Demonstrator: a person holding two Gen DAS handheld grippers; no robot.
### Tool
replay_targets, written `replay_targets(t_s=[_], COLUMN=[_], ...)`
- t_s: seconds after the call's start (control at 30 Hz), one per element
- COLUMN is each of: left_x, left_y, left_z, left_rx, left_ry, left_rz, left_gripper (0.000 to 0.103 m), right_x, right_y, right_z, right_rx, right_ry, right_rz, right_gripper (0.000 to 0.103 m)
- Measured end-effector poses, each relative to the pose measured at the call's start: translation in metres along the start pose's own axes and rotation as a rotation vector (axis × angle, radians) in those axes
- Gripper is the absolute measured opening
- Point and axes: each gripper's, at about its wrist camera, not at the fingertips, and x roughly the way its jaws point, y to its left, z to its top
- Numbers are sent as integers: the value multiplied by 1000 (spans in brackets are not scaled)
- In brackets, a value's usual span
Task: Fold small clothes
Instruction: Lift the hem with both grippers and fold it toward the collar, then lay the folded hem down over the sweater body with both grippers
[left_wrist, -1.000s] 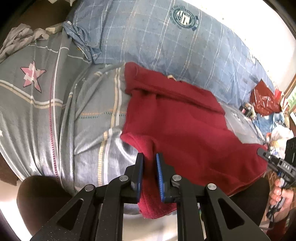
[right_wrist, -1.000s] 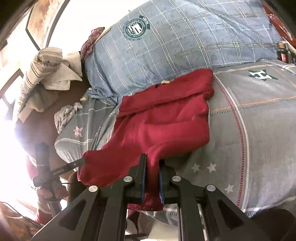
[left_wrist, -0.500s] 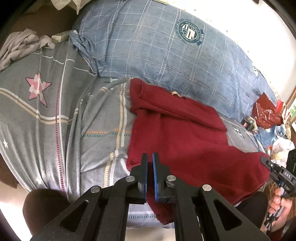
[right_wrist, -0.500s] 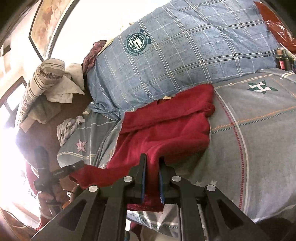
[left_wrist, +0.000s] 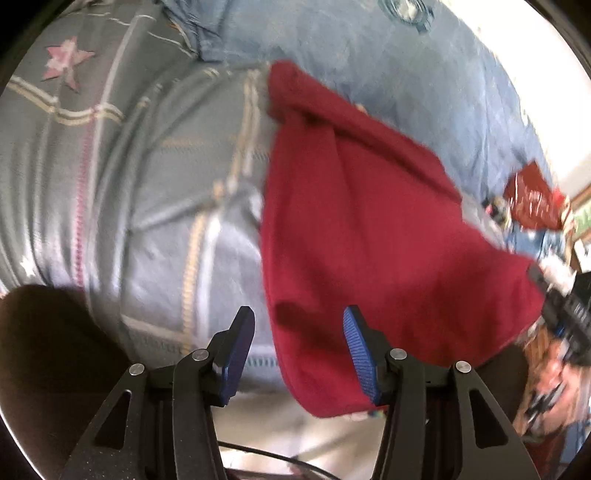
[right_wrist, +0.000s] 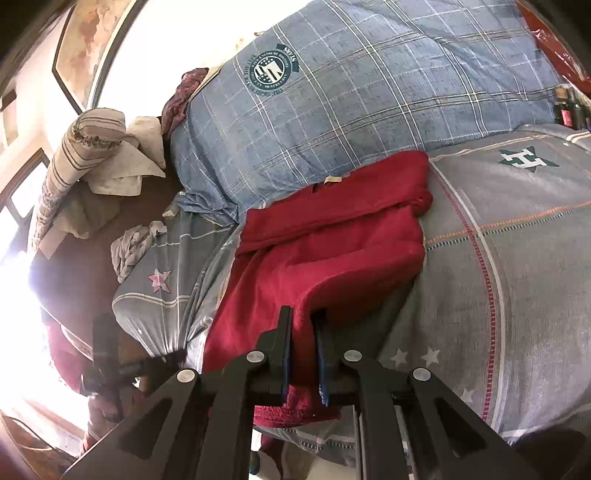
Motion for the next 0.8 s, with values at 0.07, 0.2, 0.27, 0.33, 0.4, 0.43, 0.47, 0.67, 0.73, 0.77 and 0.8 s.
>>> replay_targets(t_s=[0.07,0.2,0.27,0.33,0.4,0.43,0.47,0.67,0.73,0.77,0.8], left_x=[13,31,33,36,40,43,45,39,35,36,37], left_y=[-6,-7,-10,-11,-11,-12,-11,-14,-16,-16,-17], left_z=[0,4,8,11,14,15,15,10,9,8,6], left_rx=[7,-23,-14,-22,-21,-15,-4,40,53,63,70], left_ry=[23,51,44,44,39,33,30,22,11,15,19], left_rz=[17,13,19,14,6,10,21,19,20,18,26], left_gripper=[50,50,50,49,46,43,30,12,12,12,12], right_x=[0,0,0,0,2,3,6,16,22,24,27], right_y=[-1,-2,-4,-6,-8,-9,-10,-13,-17,-18,-21], right_z=[1,1,0,-1,-3,-5,-6,-10,-11,-12,-14], right_rx=[3,8,15,22,23,22,21,35,42,44,42], right_ry=[4,9,11,13,19,24,31,53,82,92,103], right_rz=[2,0,2,1,-6,-7,-7,11,17,12,-11], right_gripper=[11,11,14,15,15,15,15,18,30,40,41])
